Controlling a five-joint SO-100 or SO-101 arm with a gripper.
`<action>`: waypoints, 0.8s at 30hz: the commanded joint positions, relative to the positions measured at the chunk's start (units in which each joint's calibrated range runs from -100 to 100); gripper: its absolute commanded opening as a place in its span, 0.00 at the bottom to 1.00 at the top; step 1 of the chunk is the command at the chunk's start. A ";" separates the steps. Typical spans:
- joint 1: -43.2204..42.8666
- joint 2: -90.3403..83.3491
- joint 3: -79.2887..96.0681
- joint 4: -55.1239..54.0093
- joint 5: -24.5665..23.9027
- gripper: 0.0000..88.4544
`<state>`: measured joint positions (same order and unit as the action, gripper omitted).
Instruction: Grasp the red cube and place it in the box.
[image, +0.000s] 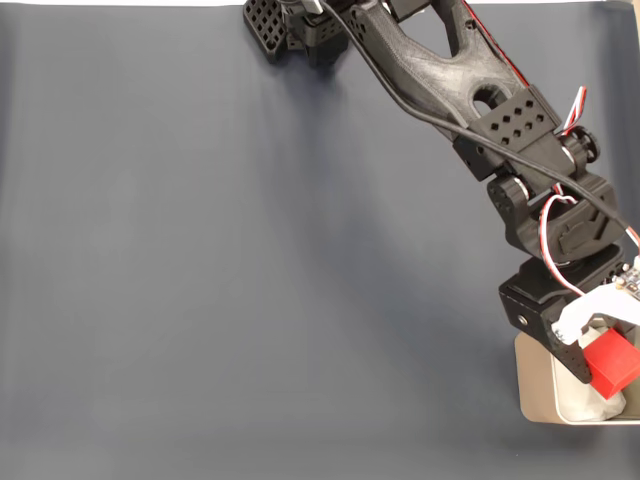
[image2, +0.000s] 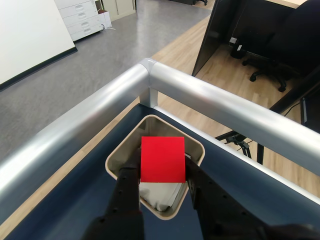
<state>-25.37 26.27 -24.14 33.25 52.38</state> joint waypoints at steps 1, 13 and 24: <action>-0.06 -0.71 -3.50 -0.79 -1.22 0.06; 0.09 -0.71 -3.50 -0.79 -1.90 0.06; 0.37 -0.79 -2.96 -2.35 -2.88 0.09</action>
<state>-25.30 26.44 -24.14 32.54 49.89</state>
